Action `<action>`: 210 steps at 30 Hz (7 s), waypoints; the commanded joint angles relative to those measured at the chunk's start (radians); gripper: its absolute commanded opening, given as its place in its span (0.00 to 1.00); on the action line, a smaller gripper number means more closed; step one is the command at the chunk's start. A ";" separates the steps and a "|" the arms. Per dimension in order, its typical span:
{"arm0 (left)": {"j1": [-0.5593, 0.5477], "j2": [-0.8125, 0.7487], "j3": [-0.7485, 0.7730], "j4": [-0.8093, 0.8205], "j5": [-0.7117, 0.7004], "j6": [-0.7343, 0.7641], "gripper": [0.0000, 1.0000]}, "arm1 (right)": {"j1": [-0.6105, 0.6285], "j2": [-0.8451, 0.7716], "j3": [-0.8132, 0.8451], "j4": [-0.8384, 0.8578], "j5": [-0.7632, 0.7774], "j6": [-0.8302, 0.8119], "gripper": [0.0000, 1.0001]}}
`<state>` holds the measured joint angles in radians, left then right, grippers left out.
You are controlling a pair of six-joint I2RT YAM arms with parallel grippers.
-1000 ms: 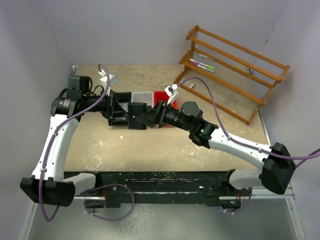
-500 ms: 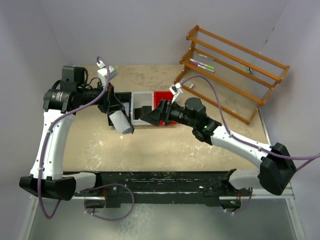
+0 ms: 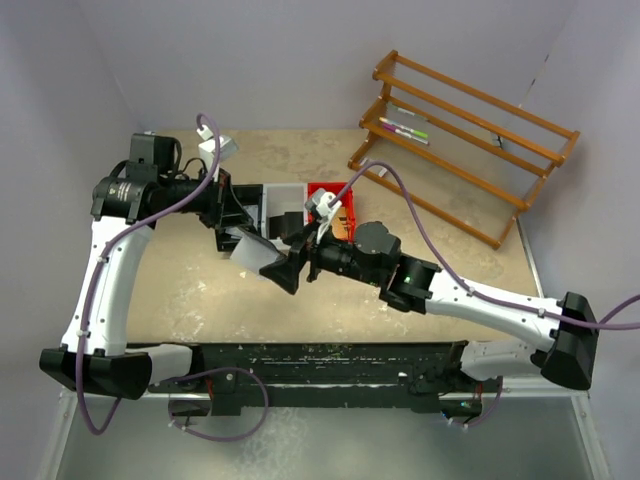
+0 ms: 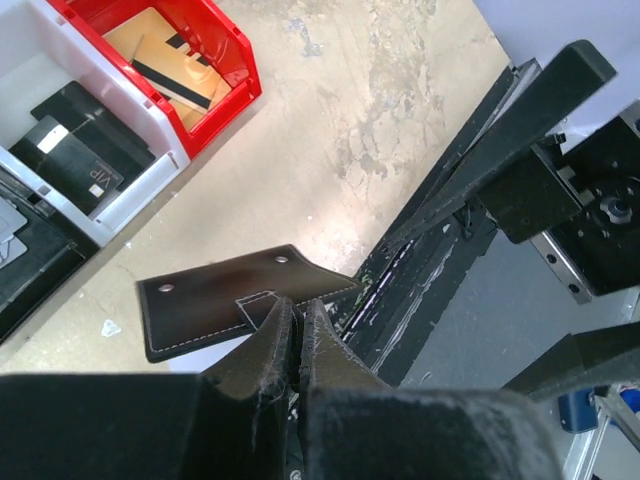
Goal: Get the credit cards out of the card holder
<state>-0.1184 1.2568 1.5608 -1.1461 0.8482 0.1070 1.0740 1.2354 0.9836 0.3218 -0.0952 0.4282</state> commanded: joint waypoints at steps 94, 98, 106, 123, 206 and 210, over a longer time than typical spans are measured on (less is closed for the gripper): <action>-0.018 -0.150 -0.163 0.603 0.663 -0.620 0.00 | -0.309 -0.116 -0.037 0.092 -0.903 0.196 0.78; -0.018 -0.158 -0.164 0.637 0.658 -0.660 0.00 | -0.307 -0.098 -0.025 0.136 -0.917 0.212 0.62; -0.018 -0.141 -0.162 0.652 0.640 -0.691 0.00 | -0.306 -0.182 -0.115 0.201 -0.847 0.262 0.48; -0.018 -0.145 -0.180 0.691 0.635 -0.736 0.00 | -0.307 -0.210 -0.154 0.338 -0.556 0.338 0.44; 0.026 -0.049 -0.238 -0.052 0.655 0.165 0.15 | -0.295 0.323 0.478 -0.237 -1.026 0.089 0.10; 0.027 -0.022 -0.219 -0.046 0.655 0.096 0.00 | -0.300 0.331 0.494 -0.271 -1.010 0.063 0.43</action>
<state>-0.0929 1.2224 1.2873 -1.1835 1.3983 0.2527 0.7704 1.5837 1.4136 0.0109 -1.0706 0.5125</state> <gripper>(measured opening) 0.163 0.330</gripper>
